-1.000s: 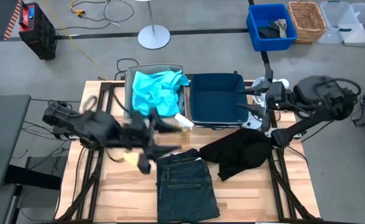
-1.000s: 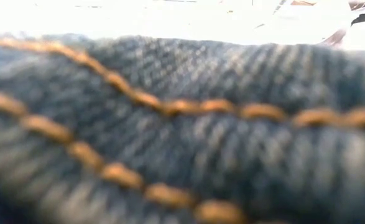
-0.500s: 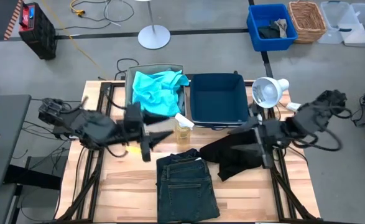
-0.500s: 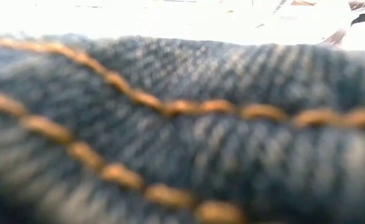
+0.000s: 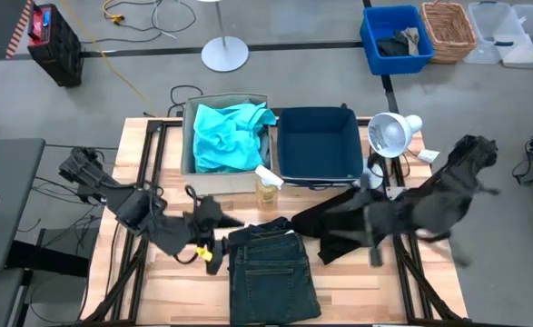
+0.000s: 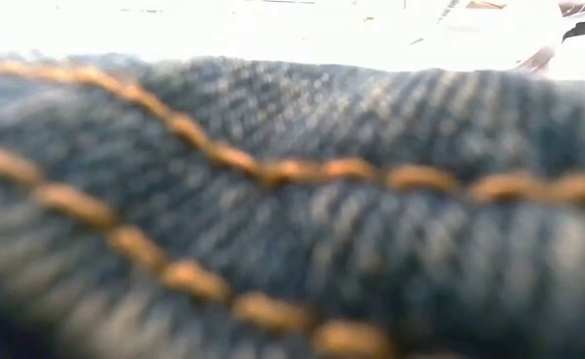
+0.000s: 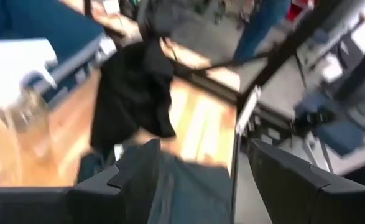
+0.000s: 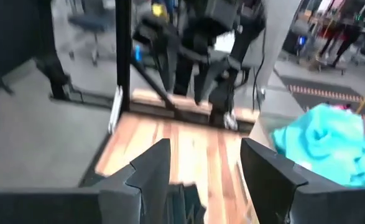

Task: Sort clothes
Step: Put the dark blue pants into the blue laundry organizer

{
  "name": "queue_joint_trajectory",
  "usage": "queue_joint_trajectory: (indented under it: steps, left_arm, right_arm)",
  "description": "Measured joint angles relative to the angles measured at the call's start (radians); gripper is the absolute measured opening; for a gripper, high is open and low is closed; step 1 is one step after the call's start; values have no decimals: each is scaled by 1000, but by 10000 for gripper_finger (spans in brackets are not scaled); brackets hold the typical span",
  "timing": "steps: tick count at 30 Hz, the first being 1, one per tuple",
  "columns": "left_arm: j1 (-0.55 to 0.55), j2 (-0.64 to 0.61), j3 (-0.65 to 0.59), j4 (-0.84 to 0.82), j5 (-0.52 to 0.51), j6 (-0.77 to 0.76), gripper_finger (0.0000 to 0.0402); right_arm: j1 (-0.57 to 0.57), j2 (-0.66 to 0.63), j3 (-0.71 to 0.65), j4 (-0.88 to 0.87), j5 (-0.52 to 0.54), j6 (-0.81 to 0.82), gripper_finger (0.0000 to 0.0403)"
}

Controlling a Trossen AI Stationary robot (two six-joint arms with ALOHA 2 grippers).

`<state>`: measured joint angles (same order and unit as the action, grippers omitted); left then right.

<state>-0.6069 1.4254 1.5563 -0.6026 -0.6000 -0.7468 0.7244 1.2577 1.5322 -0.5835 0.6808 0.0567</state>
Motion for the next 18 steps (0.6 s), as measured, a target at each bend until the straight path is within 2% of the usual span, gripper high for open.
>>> queue_joint_trajectory:
  steps: [7, 12, 18]
  left_arm:
    - [-75, 6, -70, -19, 12, -32, 238]
    - [-90, 17, -117, -1, 40, -113, 238]
    - [-111, 18, -171, -1, 60, -86, 238]
  right_arm:
    - [7, 160, 0, -28, -1, 212, 207]
    - [55, 252, 0, -139, -4, 431, 207]
    - [126, 318, 0, -303, -5, 720, 207]
